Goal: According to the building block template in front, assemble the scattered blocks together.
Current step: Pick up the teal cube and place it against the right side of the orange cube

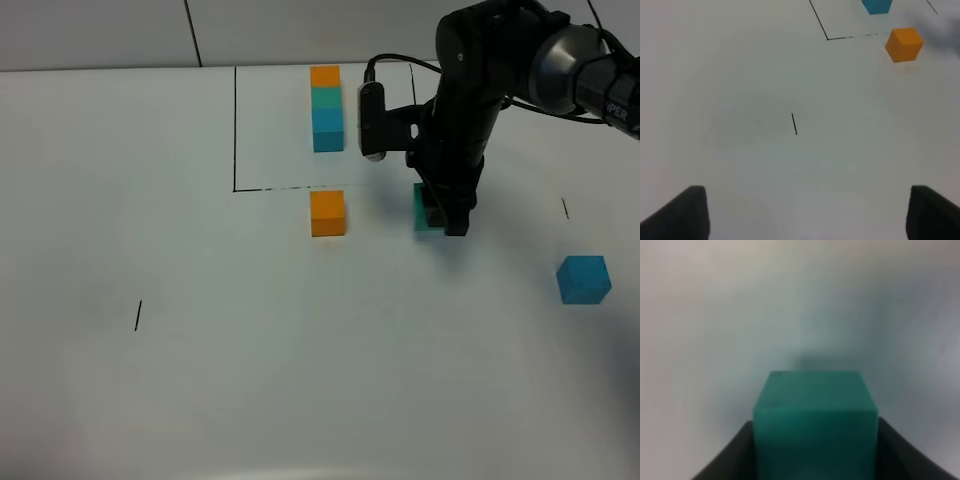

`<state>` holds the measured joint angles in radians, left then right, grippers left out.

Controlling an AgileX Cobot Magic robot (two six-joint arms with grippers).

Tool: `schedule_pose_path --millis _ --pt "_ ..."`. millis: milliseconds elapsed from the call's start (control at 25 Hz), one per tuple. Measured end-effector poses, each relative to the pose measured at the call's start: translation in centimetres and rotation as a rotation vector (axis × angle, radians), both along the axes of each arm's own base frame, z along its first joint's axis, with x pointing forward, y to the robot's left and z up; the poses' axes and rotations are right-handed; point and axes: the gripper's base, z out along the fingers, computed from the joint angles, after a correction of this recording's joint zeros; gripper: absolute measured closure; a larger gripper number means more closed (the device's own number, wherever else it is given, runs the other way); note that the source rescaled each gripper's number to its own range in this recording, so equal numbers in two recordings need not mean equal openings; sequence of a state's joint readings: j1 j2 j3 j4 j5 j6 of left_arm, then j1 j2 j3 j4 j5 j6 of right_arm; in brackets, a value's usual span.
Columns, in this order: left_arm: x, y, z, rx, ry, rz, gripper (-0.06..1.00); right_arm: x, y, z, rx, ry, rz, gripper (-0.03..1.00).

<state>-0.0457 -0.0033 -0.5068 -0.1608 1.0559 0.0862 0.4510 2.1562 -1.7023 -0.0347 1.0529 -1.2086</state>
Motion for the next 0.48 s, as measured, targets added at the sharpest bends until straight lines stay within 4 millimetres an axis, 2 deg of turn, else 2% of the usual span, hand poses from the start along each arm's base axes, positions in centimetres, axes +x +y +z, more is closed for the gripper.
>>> schedule_pose_path --millis 240,480 --pt "0.0 0.0 0.0 0.000 0.000 0.000 0.17 0.0 1.1 -0.1 0.037 -0.038 0.034 0.94" --pt "0.0 0.0 0.0 0.000 0.000 0.000 0.17 0.8 1.9 -1.4 0.042 0.015 0.027 0.94"
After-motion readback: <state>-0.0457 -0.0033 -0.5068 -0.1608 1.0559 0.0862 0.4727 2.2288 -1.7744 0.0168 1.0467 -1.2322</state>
